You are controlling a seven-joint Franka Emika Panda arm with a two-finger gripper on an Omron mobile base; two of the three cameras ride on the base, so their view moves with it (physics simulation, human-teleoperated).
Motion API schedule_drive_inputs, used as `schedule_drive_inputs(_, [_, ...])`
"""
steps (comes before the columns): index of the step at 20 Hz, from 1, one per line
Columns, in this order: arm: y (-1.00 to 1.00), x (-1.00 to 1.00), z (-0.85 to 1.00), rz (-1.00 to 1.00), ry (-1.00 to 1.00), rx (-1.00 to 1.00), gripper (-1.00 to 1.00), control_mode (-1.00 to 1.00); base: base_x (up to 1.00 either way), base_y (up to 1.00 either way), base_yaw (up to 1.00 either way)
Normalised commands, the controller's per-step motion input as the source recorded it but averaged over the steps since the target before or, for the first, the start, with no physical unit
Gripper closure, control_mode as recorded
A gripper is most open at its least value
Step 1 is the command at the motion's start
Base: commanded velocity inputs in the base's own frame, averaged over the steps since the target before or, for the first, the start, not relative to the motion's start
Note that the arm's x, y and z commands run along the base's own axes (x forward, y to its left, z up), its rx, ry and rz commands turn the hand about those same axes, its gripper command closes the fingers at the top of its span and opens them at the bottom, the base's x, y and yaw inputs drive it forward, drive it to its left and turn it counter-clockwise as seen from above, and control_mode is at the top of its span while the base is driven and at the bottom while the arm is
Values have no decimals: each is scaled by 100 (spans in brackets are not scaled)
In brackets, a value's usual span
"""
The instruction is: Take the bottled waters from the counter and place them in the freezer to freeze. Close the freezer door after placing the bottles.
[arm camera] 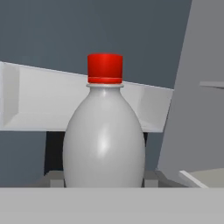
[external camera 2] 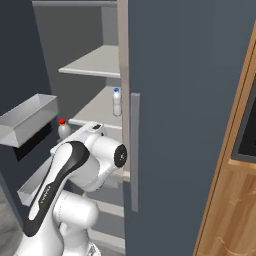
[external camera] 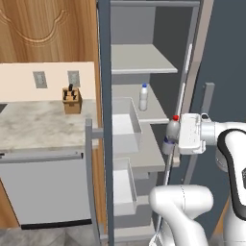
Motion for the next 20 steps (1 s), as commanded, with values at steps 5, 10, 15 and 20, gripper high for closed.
schedule_drive_inputs(5, [0,0,0,0,0,0,100,100,40,18,0])
schedule_drive_inputs(10, [0,0,0,0,0,0,100,100,33,3,0])
schedule_drive_inputs(15, [0,0,0,0,0,0,100,100,35,0,0])
schedule_drive_inputs(20, [0,0,0,0,0,0,100,100,26,0,0])
